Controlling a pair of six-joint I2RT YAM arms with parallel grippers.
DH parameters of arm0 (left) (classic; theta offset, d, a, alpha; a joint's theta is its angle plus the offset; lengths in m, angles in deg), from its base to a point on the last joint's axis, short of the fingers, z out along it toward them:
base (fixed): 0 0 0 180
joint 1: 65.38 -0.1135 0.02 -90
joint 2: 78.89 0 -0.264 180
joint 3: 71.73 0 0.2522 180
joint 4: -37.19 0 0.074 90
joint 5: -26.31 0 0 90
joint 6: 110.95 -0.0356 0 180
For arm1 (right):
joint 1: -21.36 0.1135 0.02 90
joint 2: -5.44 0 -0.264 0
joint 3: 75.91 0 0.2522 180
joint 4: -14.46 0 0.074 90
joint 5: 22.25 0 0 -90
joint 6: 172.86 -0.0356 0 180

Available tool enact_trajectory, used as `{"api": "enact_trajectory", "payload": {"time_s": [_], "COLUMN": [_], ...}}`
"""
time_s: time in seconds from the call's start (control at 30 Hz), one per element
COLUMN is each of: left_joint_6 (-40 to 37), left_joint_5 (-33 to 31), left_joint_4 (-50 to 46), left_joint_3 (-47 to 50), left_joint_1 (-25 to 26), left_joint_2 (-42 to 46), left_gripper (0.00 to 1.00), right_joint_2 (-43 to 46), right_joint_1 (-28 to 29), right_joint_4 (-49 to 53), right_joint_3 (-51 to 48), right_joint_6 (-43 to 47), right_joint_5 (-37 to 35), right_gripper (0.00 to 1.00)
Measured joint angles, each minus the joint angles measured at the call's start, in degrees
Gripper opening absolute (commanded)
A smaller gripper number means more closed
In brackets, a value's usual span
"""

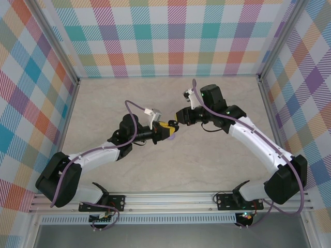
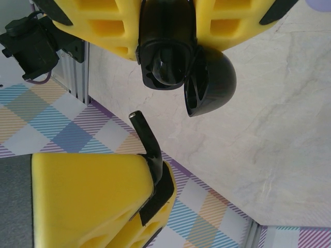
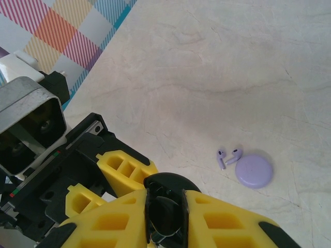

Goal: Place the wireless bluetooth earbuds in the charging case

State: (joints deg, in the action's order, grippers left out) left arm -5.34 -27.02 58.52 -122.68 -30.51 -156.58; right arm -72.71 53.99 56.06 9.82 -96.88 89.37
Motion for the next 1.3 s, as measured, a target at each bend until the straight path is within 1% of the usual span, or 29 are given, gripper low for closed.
{"api": "enact_trajectory", "payload": {"time_s": [0.67,1.3], "left_joint_6": [1.53,2.64], "left_joint_5": [1.42,-0.59], "left_joint_4": [-0.57,-0.92], "left_joint_3": [-0.26,-0.57], "left_joint_1": [0.33,0.35], "left_joint_2": [0.2,1.27], "left_gripper": [0.04,0.04], "right_joint_2": [0.0,-0.02], "right_joint_1": [1.18,1.68], "right_joint_4": [-0.2,-0.81], "right_joint_3": [-0.09,-0.39], "right_joint_6": [1.09,1.27], "right_joint_5": [-2.12,-2.6], "right_gripper": [0.23,0.23]}}
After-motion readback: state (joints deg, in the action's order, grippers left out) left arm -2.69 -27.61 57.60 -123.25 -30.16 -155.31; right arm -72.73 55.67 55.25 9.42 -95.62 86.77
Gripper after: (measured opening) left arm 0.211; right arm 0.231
